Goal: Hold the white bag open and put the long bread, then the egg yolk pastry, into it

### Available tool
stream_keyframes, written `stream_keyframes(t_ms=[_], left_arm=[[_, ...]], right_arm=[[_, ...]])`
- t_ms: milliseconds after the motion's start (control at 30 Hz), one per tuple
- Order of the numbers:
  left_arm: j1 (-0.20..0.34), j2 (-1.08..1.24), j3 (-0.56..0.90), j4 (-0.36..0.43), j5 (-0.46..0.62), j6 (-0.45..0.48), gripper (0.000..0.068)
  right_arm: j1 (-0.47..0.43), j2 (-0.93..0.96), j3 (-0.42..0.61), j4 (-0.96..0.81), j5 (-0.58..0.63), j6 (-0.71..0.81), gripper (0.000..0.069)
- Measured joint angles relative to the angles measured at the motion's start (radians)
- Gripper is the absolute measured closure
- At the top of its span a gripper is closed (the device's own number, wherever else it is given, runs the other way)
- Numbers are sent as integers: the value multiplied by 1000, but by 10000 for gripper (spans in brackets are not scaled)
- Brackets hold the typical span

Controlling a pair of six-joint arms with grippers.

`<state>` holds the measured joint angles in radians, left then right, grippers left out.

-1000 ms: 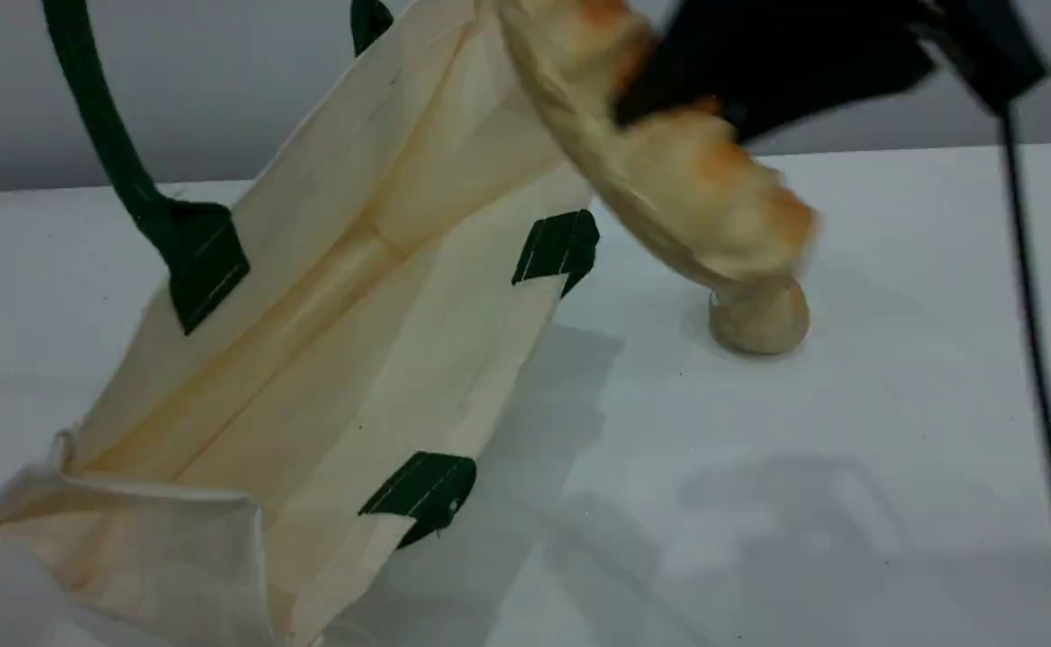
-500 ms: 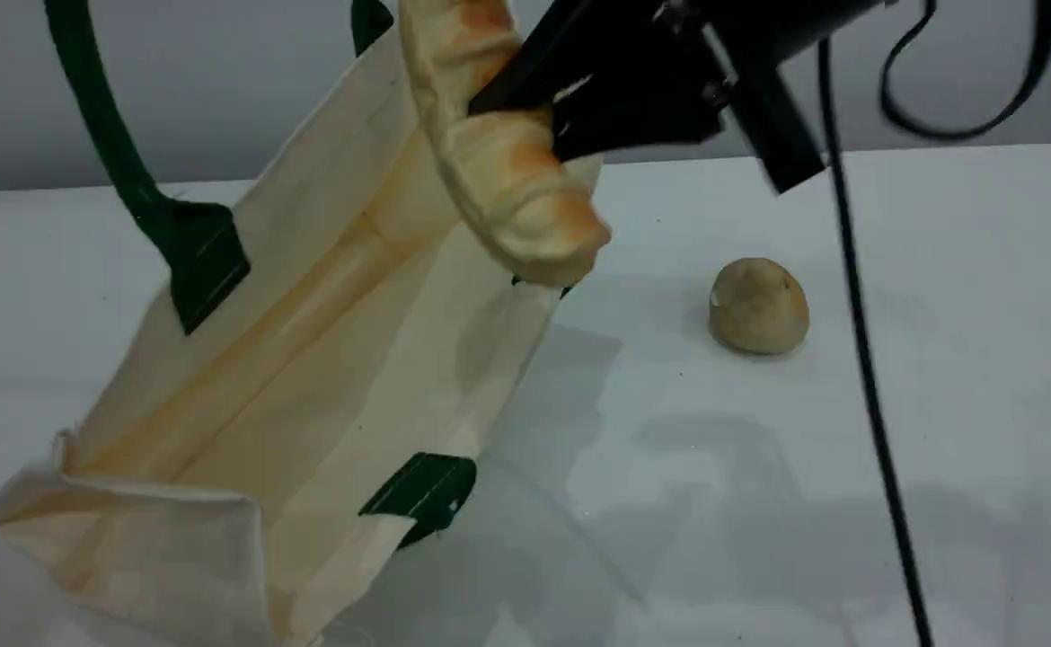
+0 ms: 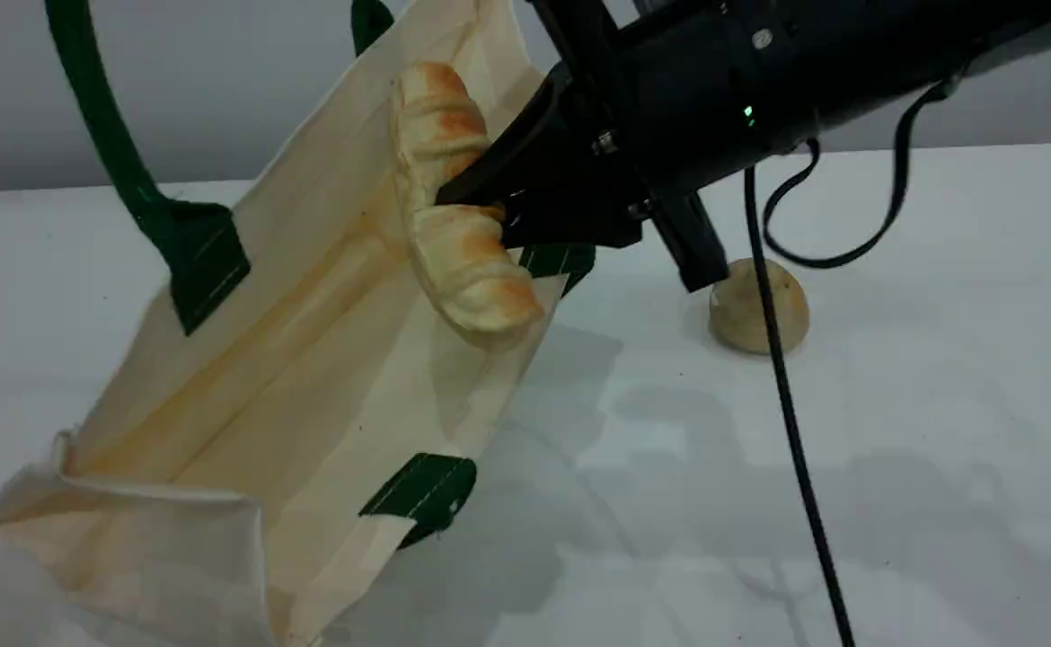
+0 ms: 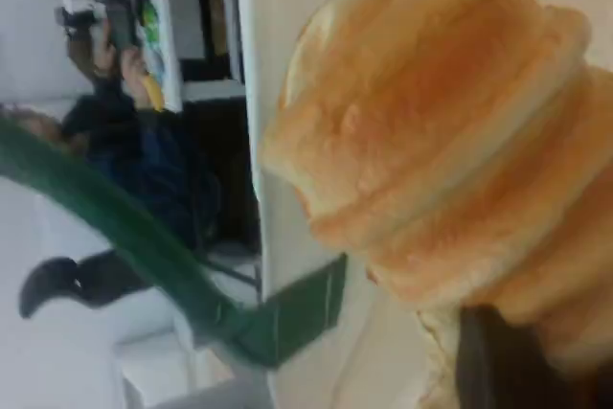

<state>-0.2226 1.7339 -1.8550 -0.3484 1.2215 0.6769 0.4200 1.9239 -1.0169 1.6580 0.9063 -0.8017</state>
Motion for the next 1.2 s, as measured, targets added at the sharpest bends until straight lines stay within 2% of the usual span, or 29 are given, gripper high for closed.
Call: stream_keyframes(t_ms=[233,400,600,700,800,1000,1100,1200], left_arm=[[0,0,0,-22,0,5,602],[0,0,0,-50,-2,19,602],[0,0,-1,-51,-1,25,602],[0,0,-1,-51,0,25,602],[0,0,-1,-49,0,28,602],[0,0,-1,-48,0,29,602],[0,0,-1,-45,0,29,602],[0,0,-1,-43,0,29,602]], right_arm=[[34,83,-57,56,6,-63,597],[84,106,-117,69,-78,-84,597],[113,126,-134,71,-230,-108,597],[118,136,-138,75,-232,-123,573],[120,139,-138,90,-213,-150,484],[120,139,-138,88,-173,-167,200],[118,139,-138,86,-130,-167,115],[118,139,-138,85,-121,-167,99]])
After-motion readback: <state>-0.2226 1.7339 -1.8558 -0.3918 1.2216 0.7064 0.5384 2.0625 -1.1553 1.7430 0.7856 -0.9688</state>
